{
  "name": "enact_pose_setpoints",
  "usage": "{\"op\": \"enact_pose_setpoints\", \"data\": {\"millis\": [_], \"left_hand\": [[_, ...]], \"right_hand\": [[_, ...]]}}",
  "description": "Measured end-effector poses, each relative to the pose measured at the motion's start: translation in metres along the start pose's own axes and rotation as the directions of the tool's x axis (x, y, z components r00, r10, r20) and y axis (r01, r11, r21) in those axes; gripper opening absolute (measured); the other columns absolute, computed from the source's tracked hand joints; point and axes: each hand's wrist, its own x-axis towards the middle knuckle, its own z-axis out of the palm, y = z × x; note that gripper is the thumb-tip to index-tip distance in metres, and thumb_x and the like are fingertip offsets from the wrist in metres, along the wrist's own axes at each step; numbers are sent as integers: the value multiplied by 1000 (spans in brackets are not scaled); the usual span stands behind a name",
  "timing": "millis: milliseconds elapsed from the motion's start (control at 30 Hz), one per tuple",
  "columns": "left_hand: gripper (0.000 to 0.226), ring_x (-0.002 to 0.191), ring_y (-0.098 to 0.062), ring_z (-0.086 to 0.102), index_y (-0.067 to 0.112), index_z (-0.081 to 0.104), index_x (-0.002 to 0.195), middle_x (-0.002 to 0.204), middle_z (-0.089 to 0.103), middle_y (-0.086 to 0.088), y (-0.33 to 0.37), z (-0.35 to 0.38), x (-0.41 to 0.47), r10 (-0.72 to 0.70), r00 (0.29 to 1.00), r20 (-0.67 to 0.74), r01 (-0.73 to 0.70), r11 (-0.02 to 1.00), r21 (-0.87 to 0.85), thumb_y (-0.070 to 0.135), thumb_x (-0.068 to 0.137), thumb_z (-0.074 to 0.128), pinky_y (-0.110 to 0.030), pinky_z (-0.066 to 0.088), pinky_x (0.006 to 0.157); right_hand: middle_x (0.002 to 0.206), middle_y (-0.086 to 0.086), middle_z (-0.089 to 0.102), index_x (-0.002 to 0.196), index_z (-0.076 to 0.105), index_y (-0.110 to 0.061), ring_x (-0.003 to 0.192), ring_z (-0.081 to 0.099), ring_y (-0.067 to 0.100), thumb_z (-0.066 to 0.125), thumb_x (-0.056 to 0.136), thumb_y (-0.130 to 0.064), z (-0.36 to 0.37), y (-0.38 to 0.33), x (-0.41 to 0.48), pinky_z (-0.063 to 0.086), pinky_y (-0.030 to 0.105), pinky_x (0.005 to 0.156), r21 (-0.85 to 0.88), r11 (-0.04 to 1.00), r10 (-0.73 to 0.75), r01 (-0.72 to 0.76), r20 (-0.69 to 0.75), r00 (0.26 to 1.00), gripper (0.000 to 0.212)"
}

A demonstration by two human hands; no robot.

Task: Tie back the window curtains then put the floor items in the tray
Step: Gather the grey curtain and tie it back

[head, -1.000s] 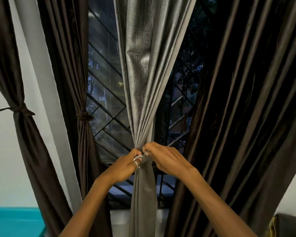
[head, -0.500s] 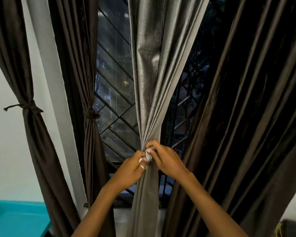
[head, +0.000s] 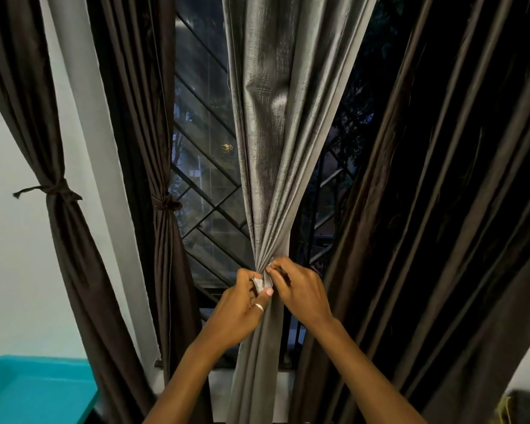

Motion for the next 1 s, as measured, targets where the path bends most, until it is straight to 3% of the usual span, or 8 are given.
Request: {"op": "enact_pose_setpoints", "data": {"millis": [200,367,433,500,600,700,800,1000], "left_hand": [[36,81,-12,67,27,40,115,90,67,9,-1,-2,2,30,998,59,-32,999,26,39,92,65,-34,56,71],[22,68,-5,61,26,44,112,82,64,14,0,-4,8,48,998,28,-49,998,32,30,99,61,-21,49,60],[14,61,-5,56,25,47,108,71,58,12,1,-4,11,42,999,14,-43,998,43,30,100,58,-25,46,56],[13,58,-6,54,21,49,105,66,55,9,2,-3,14,18,1000,3,-18,998,61,32,101,55,-33,47,58],[19,63,-7,61,18,52,106,71,63,5,6,0,18,-24,1000,-13,26,990,138,37,101,53,-34,51,62],[21,67,-7,65,18,57,102,76,68,3,8,2,20,-42,998,-47,50,984,171,39,101,53,-33,54,64],[23,63,-7,64,19,61,98,70,68,3,7,1,22,-23,994,-106,42,982,182,41,100,55,-33,53,59],[20,60,-15,64,22,61,92,71,70,-2,3,1,21,-25,995,-98,28,999,25,41,96,63,-38,54,58]], "right_hand": [[107,-7,63,117,54,-27,85,63,10,46,97,-26,-5,4,-5,53,32,69,10,1000,3,-4,154,988,22],[121,-7,53,130,52,-25,101,58,9,56,92,-24,-10,7,-4,51,21,80,-65,995,-49,70,284,958,38],[121,-6,52,128,54,-24,108,55,9,63,92,-24,-9,9,-4,50,21,87,-116,986,-76,116,305,949,37],[114,-4,48,118,59,-21,103,53,11,68,90,-23,-8,8,-4,52,25,82,-154,979,-84,137,311,947,30],[110,-2,41,107,60,-19,96,51,13,71,86,-23,-5,3,-5,50,27,72,-154,981,-63,116,316,947,24],[116,-2,40,117,59,-21,102,51,14,72,83,-23,-1,1,-4,50,22,78,-144,985,-38,90,331,943,36],[121,1,44,123,59,-22,107,53,18,67,86,-26,1,-3,0,54,29,85,-116,992,-11,53,337,941,38],[113,-2,42,104,59,-17,82,53,11,58,87,-16,-2,-6,-2,48,21,67,-75,997,31,-7,330,943,17]]}}
